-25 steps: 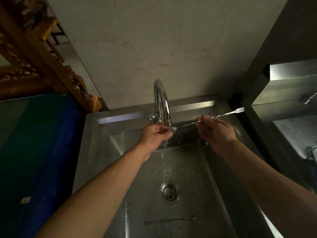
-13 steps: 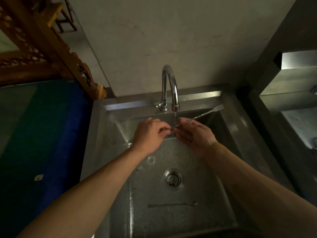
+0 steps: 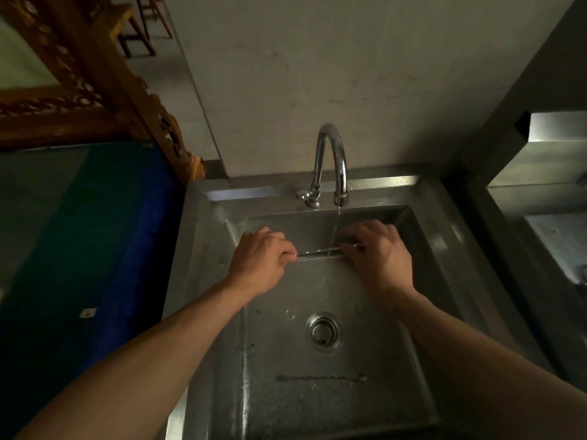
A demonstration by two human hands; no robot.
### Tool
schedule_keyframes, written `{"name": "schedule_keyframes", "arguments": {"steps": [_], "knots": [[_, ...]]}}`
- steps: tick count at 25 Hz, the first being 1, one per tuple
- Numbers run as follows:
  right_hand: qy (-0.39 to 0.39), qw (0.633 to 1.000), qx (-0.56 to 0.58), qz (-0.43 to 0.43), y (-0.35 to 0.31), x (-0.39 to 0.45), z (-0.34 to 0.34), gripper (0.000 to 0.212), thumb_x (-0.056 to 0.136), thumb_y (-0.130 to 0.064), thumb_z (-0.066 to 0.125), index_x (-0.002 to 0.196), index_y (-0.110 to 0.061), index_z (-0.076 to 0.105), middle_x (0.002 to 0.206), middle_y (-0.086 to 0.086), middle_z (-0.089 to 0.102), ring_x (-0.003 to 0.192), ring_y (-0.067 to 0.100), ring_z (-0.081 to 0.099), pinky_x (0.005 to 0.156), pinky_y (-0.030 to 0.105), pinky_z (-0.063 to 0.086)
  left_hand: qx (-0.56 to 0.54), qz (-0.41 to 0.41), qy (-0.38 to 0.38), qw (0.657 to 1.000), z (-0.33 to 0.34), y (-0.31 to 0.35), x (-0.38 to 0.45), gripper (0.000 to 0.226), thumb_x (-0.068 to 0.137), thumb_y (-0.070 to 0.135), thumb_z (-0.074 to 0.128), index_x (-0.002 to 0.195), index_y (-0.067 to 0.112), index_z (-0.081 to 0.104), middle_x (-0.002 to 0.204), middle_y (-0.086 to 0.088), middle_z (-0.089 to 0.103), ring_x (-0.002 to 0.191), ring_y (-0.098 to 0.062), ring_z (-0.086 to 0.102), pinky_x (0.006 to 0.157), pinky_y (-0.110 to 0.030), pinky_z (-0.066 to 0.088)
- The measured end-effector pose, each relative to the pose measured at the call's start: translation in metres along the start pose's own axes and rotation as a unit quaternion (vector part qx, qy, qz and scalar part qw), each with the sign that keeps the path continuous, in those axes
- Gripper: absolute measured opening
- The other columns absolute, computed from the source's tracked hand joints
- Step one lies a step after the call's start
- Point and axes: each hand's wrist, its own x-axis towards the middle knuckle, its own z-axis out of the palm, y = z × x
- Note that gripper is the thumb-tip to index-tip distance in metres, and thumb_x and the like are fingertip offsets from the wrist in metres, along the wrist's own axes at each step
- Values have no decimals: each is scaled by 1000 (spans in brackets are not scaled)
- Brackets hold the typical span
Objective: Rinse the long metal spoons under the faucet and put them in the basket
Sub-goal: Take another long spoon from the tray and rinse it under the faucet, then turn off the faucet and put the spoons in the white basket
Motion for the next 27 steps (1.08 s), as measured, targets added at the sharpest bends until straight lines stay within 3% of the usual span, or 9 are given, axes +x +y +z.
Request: {"name": "schedule_keyframes", "arguments": {"steps": [2,5,7,12,15,19,23,27], "knots": [[-50,990,-85,-101,-6,4,-1,21,93,-37,56,108,-32,71,113,-7,67,105,22,55,86,37,41,12,9,-7,1000,-7,-2,0,14,88,32,61,94,27,74,91,8,68,90,-18,52,84,-37,41],[-74,980,-69,-169,-17,10,3,20,94,-36,56,105,-31,72,104,-4,71,95,23,62,78,34,43,17,24,-12,999,-14,-7,-1,15,88,32,61,93,27,74,86,9,66,88,-18,51,82,-36,41],[-95,977,-52,-182,-25,14,7,19,94,-34,56,105,-30,71,101,-3,72,91,21,65,73,33,49,17,27,-13,999,-17,-11,-3,15,88,33,61,92,27,75,84,9,64,87,-18,51,81,-37,41],[-158,973,-9,-171,-34,26,20,20,95,-28,56,108,-23,71,104,1,73,92,21,66,78,38,52,1,19,-51,999,-15,-17,3,21,89,39,58,82,27,74,72,10,57,80,-16,51,75,-35,42],[-154,977,-4,-146,-30,36,21,19,95,-23,56,106,-19,71,104,3,73,93,24,66,80,39,52,-89,-65,-54,993,-12,-19,23,44,91,48,51,61,16,61,56,1,56,56,-14,51,61,-30,42],[-133,984,7,-115,-17,46,21,19,94,-25,58,104,-21,73,105,2,74,94,25,66,79,36,51,-201,-200,8,959,4,-21,80,24,89,38,60,82,19,73,83,1,71,77,-15,63,71,-25,46],[-140,982,12,-128,0,46,26,19,94,-26,57,104,-24,73,106,-2,73,96,22,66,77,34,48,-270,-326,19,906,26,-22,124,31,84,38,64,63,17,70,64,10,65,63,-5,57,57,-19,36],[-142,980,29,-138,10,47,32,17,93,-27,59,101,-23,73,102,-1,73,93,22,65,74,36,49,-304,-394,20,867,46,-23,149,36,85,39,62,92,5,72,68,1,70,71,-14,66,65,-23,48]]}}
